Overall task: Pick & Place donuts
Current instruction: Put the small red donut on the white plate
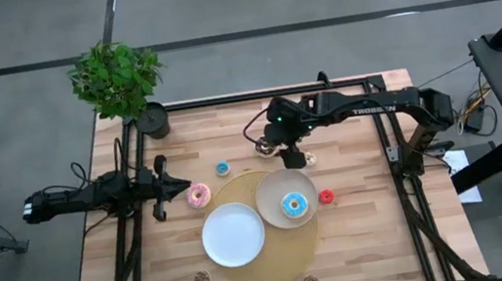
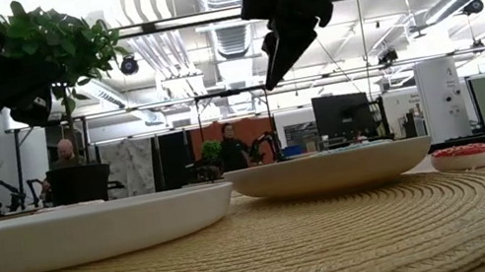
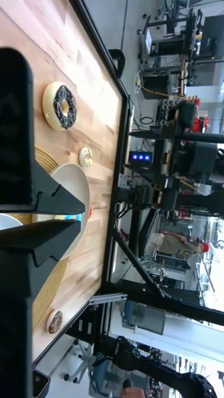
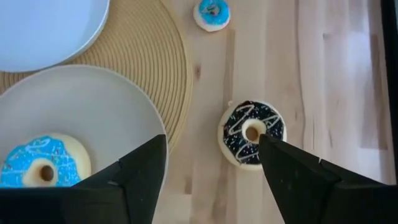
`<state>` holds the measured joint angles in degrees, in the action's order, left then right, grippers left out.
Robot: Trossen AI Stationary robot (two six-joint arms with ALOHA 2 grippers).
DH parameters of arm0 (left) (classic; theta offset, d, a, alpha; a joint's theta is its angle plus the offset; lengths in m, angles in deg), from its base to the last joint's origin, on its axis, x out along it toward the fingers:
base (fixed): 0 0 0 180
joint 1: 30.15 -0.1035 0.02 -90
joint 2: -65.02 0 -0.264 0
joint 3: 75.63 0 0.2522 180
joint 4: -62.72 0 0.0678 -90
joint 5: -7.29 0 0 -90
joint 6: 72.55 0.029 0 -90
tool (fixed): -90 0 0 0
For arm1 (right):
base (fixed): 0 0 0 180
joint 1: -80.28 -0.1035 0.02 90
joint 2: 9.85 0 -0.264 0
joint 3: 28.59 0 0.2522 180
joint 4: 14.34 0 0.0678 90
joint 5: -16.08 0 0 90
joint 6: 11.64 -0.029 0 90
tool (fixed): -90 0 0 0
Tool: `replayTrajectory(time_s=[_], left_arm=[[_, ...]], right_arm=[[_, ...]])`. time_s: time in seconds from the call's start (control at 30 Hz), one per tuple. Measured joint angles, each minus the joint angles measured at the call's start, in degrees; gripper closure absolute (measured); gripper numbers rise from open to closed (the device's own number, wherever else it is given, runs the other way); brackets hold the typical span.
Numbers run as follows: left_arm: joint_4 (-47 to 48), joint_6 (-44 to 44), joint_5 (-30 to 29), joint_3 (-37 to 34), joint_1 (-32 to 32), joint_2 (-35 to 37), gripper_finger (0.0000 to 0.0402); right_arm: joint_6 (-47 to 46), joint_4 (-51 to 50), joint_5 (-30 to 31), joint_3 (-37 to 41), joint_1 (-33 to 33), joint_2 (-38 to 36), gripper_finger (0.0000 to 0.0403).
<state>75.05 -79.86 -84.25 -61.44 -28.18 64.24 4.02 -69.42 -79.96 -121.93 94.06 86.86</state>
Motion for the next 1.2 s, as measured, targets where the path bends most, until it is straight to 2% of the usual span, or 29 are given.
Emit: replayTrajectory(time_s=[0.7,1.03,1.2], left_arm=[[0.0,0.0,0.0,0.0,0.0,-0.1,0.0402],[0.0,0.0,0.0,0.0,0.0,-0.1,0.0402],[0.0,0.0,0.0,0.0,0.0,-0.2,0.0402]], right_arm=[[-5.2,-1.4,0.2,-2.0,0.5,-0.2,0.0160],[-5.2,-9.6,0.2,-1.5,-1.0,-3.1,0.0158],[-6.1,-9.8,0.1,1.6,-1.9,-6.7,0.0162]])
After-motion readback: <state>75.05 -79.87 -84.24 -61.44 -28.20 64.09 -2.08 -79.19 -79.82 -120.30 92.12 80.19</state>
